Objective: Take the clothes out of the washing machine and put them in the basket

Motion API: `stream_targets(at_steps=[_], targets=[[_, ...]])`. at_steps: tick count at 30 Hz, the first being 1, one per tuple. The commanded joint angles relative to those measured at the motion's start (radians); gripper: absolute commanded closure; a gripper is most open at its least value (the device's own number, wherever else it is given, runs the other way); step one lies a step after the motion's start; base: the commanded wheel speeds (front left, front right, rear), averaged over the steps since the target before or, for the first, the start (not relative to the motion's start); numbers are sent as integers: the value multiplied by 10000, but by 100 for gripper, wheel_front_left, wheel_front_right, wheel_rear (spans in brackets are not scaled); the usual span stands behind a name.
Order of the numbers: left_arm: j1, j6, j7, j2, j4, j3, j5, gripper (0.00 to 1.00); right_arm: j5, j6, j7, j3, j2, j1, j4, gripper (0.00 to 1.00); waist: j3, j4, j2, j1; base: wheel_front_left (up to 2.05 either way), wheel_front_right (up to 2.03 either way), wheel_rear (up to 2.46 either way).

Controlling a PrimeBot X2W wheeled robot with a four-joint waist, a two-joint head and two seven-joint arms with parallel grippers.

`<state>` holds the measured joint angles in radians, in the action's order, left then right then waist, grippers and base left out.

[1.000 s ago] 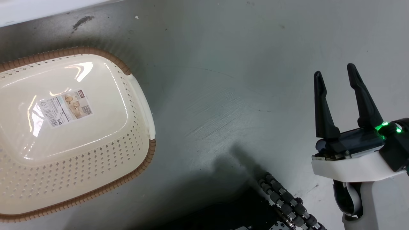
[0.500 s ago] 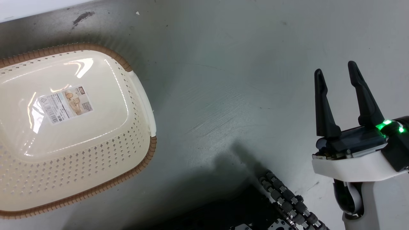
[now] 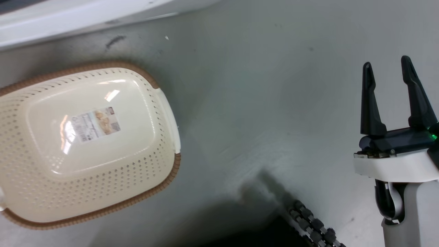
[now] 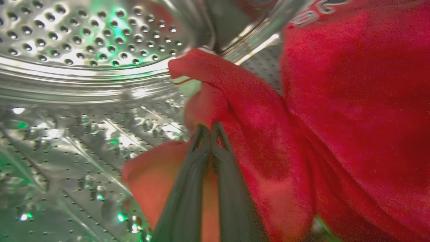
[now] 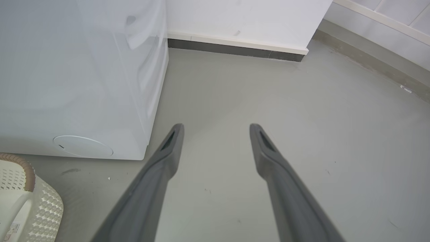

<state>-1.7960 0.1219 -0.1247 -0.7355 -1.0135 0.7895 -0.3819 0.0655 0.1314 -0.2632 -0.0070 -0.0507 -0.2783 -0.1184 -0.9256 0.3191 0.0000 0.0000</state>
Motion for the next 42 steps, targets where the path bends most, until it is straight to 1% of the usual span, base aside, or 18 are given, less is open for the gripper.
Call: stream_targets(at_steps=[1,10,14,18,21,23,27,34,37,42], targets=[[416,-43,321,150,-126,-47,-135,100,-121,-12,-25,-91,9,-16,56,0,577,-385,0,0,0,0,0],[2456,-8,2735,1183,-700,-159,-878,100,-822,-14,-24,-372,7,370,475,0,2267,-1212,0,0,0,0,0],[3500,-10,3500,1603,-796,-173,-1134,100,-1051,-14,-24,-386,5,568,645,0,3101,-1511,0,0,0,0,0],[4534,-257,3874,1876,-353,-399,-1342,100,-1214,-14,-26,-385,9,879,864,0,3995,-1797,0,0,0,0,0],[5383,-666,3910,1845,804,-795,-1309,100,-1040,-14,-26,-508,5,1029,1014,0,4650,-1985,0,0,0,0,0],[6218,-901,3910,1697,1701,-1114,-1253,100,-1009,-14,-24,-481,12,1186,1062,0,5058,-2071,0,0,0,0,0],[7753,-1324,3902,1568,3577,-1960,-1196,100,-1035,-14,-26,-443,9,1398,1182,0,5815,-2264,0,0,0,0,0],[10446,-2086,3903,1513,6364,-3089,-619,100,-969,-14,-24,-880,9,1744,1386,0,6951,-2542,0,0,0,0,0],[11449,-2343,3902,1603,7541,-3439,-367,100,-1015,-14,-24,-969,9,1896,1468,0,7344,-2674,0,0,0,0,0],[12957,-2573,3903,1725,9073,-3713,-310,100,-973,-12,-24,-1059,7,2047,1478,0,7756,-2812,0,0,0,0,0]])
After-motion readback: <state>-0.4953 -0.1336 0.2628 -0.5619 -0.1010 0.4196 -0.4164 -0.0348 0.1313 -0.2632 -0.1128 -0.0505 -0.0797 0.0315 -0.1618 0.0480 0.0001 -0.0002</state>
